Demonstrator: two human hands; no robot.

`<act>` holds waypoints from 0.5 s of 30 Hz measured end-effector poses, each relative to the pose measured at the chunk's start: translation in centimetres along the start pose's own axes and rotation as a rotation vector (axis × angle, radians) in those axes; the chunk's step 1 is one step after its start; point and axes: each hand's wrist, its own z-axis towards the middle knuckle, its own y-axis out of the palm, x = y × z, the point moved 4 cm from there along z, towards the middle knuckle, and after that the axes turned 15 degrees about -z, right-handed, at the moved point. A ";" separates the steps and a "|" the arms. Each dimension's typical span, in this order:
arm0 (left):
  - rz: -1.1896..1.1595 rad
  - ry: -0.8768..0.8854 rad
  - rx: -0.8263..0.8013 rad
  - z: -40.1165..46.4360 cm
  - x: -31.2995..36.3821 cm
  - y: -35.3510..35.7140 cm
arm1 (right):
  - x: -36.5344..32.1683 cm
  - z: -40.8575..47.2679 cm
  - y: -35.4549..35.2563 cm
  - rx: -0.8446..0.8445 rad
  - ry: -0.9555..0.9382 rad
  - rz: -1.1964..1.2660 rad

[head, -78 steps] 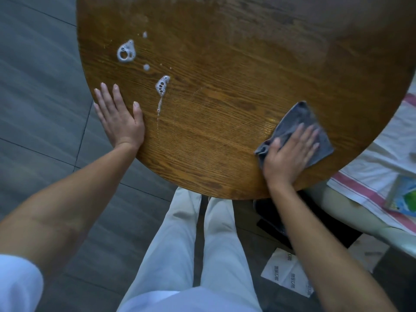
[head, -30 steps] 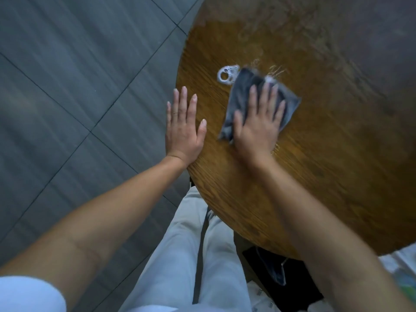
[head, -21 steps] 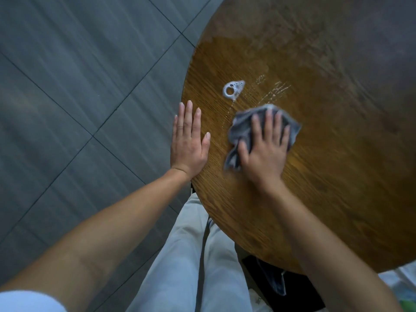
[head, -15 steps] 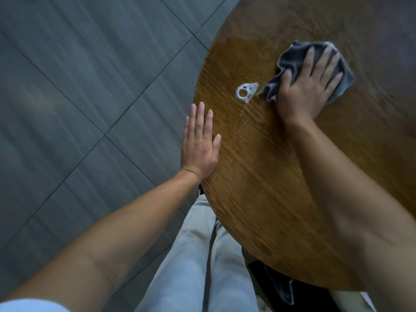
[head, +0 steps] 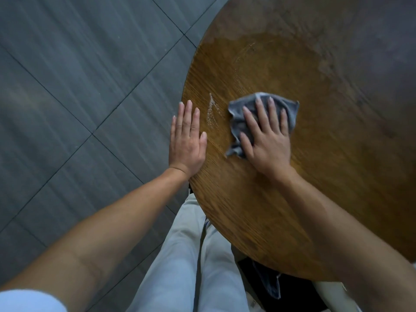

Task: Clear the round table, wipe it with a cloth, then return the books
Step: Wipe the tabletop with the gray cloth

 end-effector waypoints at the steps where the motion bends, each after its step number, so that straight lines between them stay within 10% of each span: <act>1: -0.008 -0.006 0.000 0.0 0.0 0.0 | 2.1 -1.4 0.5 -0.018 0.050 -0.011; 8: 0.001 -0.019 0.005 -0.1 0.0 0.1 | 7.2 8.4 -2.2 -0.038 0.589 0.163; 15: -0.033 -0.047 0.064 -0.3 -0.3 -0.2 | -4.8 9.8 -3.5 0.079 0.060 0.060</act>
